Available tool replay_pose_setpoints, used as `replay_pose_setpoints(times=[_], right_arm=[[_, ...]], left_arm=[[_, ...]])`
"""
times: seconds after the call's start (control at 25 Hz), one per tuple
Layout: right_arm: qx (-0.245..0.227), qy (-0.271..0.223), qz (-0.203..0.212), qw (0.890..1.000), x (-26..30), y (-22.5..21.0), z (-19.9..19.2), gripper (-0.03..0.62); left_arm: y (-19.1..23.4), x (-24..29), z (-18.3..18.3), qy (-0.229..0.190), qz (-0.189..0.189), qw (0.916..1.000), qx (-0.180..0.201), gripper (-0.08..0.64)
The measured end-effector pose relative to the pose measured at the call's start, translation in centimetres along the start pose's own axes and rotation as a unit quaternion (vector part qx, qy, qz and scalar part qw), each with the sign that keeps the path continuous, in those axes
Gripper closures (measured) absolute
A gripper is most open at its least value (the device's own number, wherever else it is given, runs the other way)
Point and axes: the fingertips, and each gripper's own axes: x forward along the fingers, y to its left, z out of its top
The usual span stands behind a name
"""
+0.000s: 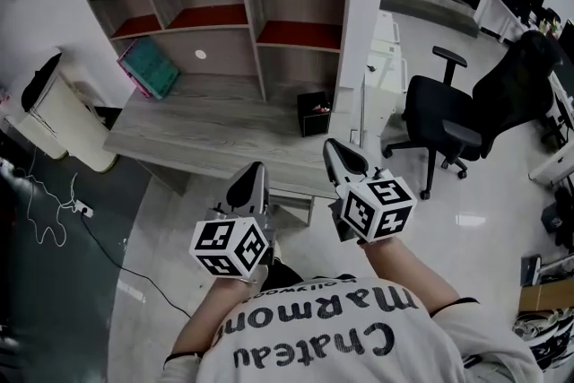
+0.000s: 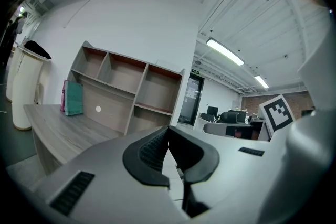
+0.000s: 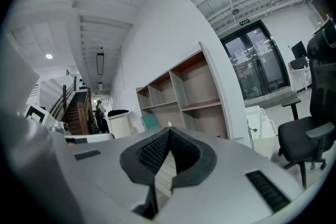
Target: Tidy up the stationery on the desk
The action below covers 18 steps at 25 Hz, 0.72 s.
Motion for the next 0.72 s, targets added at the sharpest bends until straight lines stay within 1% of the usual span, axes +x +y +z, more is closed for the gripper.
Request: replay_pose_setpoints(times=[0.16, 0.44, 0.72], right_arm=[[0.001, 0.011, -0.005, 1.0, -0.9, 0.0, -1.2, 0.581], [-0.007, 0.028, -0.008, 1.0, -1.8, 0.2, -2.5, 0.583], [0.003, 0.031, -0.011, 0.999, -2.5, 0.5, -3.3, 0.583]], left_arm=[[-0.2, -0.8, -1.1, 0.01, 0.002, 0.9999, -0.004, 0.545], [-0.6, -1.7, -1.7, 0.015, 0.005, 0.9999, -0.006, 0.545], [-0.9, -2.5, -2.3, 0.019, 0.003, 0.9998, -0.003, 0.545]])
